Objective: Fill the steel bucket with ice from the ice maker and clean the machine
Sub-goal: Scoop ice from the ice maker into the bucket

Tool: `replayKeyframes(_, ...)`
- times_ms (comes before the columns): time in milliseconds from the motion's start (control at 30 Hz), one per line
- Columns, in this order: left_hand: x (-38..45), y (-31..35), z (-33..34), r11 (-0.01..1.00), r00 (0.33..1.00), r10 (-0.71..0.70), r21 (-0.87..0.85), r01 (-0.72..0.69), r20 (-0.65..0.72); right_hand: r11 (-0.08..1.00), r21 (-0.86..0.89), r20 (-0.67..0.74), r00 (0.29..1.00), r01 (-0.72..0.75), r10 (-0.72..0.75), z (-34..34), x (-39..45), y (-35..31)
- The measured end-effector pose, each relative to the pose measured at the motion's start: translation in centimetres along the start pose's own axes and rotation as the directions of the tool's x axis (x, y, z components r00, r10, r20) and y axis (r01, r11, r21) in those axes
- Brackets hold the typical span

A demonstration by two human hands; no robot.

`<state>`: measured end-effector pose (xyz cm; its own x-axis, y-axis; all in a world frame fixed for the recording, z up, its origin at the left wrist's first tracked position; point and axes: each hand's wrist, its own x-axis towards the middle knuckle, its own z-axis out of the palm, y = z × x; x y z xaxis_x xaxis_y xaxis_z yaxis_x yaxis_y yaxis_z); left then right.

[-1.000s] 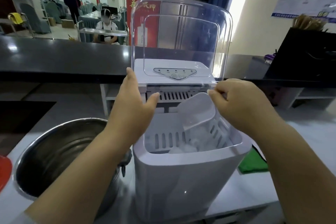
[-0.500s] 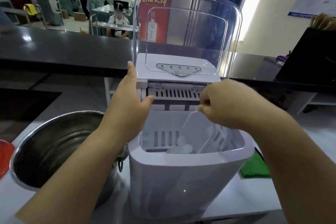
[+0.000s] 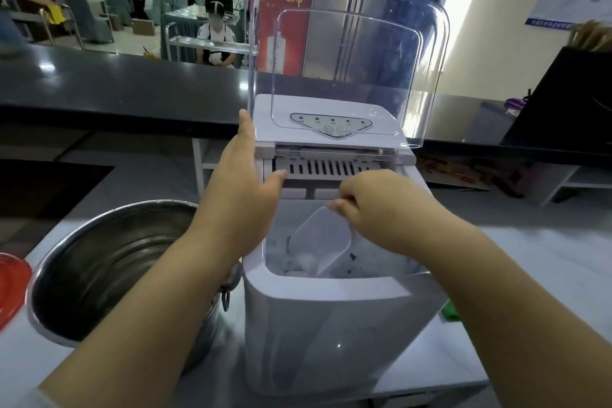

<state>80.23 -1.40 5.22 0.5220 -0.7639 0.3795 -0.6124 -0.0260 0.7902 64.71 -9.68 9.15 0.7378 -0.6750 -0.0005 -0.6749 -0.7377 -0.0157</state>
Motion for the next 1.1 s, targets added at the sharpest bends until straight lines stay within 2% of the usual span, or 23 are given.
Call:
replayKeyframes(133, 0.0, 0.1, 0.0, 1.0, 1.0, 0.003, -0.006, -0.003, 0.002, 0.996, -0.084, -0.147, 0.989, -0.022, 0.009, -2.1, -0.5, 0.4)
replayKeyframes(233, 0.0, 0.2, -0.1, 1.0, 1.0, 0.003, -0.015, -0.003, 0.003, 0.984, -0.172, -0.191, 0.981, -0.051, 0.018, -3.2, -0.6, 0.6)
replayKeyframes(500, 0.0, -0.1, 0.0, 1.0, 1.0, 0.024, -0.009, -0.024, 0.003, 0.882, -0.455, -0.169, 0.985, -0.121, 0.048, -4.9, -1.3, -0.4)
replayKeyframes(600, -0.1, -0.1, 0.0, 0.999, 0.999, 0.032, -0.01, -0.032, -0.004, 0.864, -0.493, -0.084, 0.994, -0.101, 0.068, -4.3, -1.7, -0.7)
replayKeyframes(733, -0.1, -0.1, 0.0, 0.999, 0.999, 0.033, -0.025, -0.033, -0.002, 0.897, -0.436, 0.022, 0.996, -0.071, 0.09, -2.7, -1.3, -0.5)
replayKeyframes(867, 0.0, -0.2, 0.1, 0.999, 0.999, 0.034, -0.028, -0.034, -0.012, 0.971, -0.207, 0.082, 0.986, -0.124, 0.143, -2.5, -1.0, 0.0)
replayKeyframes(933, 0.0, -0.2, 0.1, 0.999, 0.999, 0.037, -0.031, -0.037, -0.016, 0.984, -0.097, 0.08, 0.985, -0.147, 0.155, -2.2, -0.8, 0.0)
replayKeyframes(1100, 0.1, -0.5, 0.2, 0.997, 0.999, 0.032, -0.071, -0.033, -0.018, 0.984, 0.018, 0.005, 0.984, -0.176, 0.176, -1.7, -0.6, 0.4)
